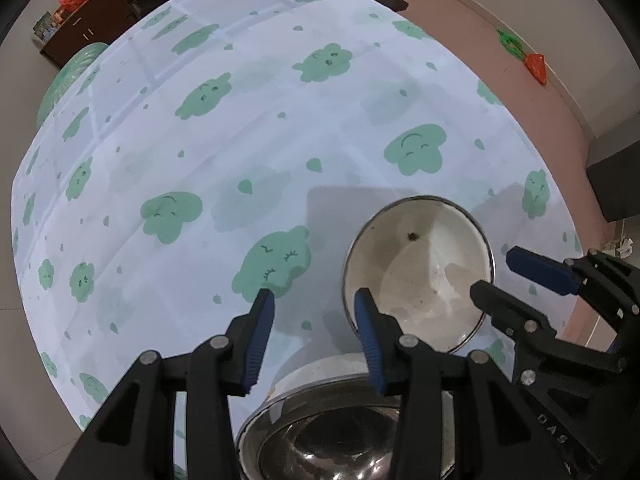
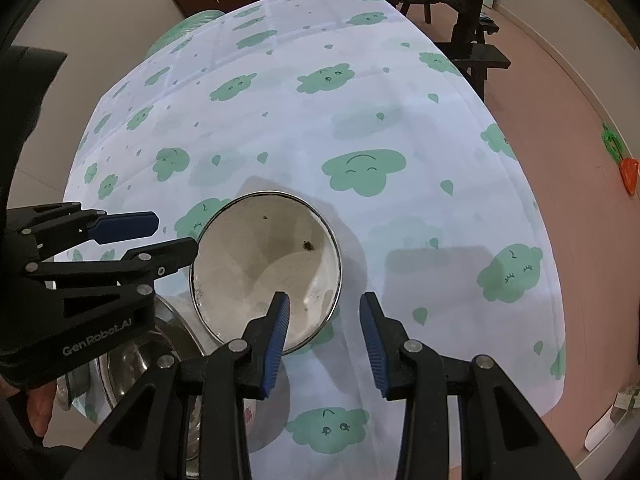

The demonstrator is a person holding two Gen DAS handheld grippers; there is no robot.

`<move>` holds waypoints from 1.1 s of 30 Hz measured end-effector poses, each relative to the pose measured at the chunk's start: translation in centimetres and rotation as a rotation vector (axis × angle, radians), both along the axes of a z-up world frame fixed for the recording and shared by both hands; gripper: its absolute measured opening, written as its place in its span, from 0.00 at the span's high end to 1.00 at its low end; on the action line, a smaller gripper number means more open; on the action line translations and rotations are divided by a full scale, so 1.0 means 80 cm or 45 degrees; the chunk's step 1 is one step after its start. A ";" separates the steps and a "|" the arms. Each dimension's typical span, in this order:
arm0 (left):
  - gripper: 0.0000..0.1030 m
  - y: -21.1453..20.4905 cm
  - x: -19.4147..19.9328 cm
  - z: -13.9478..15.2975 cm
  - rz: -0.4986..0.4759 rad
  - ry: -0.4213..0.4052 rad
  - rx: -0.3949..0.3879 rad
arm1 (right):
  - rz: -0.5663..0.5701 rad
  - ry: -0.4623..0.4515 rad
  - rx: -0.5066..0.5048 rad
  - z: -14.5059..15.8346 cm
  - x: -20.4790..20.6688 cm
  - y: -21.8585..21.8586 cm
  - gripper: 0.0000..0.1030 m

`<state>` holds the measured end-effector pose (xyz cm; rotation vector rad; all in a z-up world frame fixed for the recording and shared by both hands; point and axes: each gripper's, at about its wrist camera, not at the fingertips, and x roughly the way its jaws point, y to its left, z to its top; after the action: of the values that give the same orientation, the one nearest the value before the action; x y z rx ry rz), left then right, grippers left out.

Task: Organize plates and bowls
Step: 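Move both tools to the white enamel bowl and close them on its rim, then lift the white enamel bowl with both tools and carry it over the steel stack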

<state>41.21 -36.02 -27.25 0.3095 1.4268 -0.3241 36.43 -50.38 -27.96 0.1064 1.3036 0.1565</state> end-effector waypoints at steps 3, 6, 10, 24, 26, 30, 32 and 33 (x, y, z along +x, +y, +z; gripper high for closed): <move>0.59 -0.003 0.002 -0.003 -0.011 0.004 0.007 | -0.002 0.011 -0.008 -0.005 0.002 0.000 0.62; 0.59 -0.008 0.004 -0.009 -0.024 0.005 0.021 | -0.007 0.018 -0.012 -0.011 0.004 0.000 0.62; 0.60 -0.012 0.001 -0.015 -0.043 0.006 0.034 | -0.010 0.023 -0.010 -0.016 0.006 -0.002 0.62; 0.93 -0.033 -0.005 -0.030 -0.122 0.045 0.047 | -0.009 0.044 0.047 -0.024 0.006 -0.002 0.88; 0.93 -0.033 -0.006 -0.028 -0.115 0.047 0.037 | -0.019 0.036 0.051 -0.020 0.006 -0.003 0.88; 0.93 -0.032 -0.004 -0.024 -0.114 0.039 0.032 | -0.023 0.030 0.053 -0.015 0.006 -0.004 0.88; 0.93 -0.029 -0.003 -0.019 -0.109 0.037 0.022 | -0.023 0.033 0.051 -0.013 0.005 -0.004 0.88; 0.93 -0.028 -0.003 -0.016 -0.108 0.032 0.017 | -0.025 0.028 0.051 -0.011 0.005 -0.005 0.88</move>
<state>40.99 -38.28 -28.53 0.3784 1.4437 -0.3889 36.81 -50.78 -28.84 0.1556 1.3213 0.1652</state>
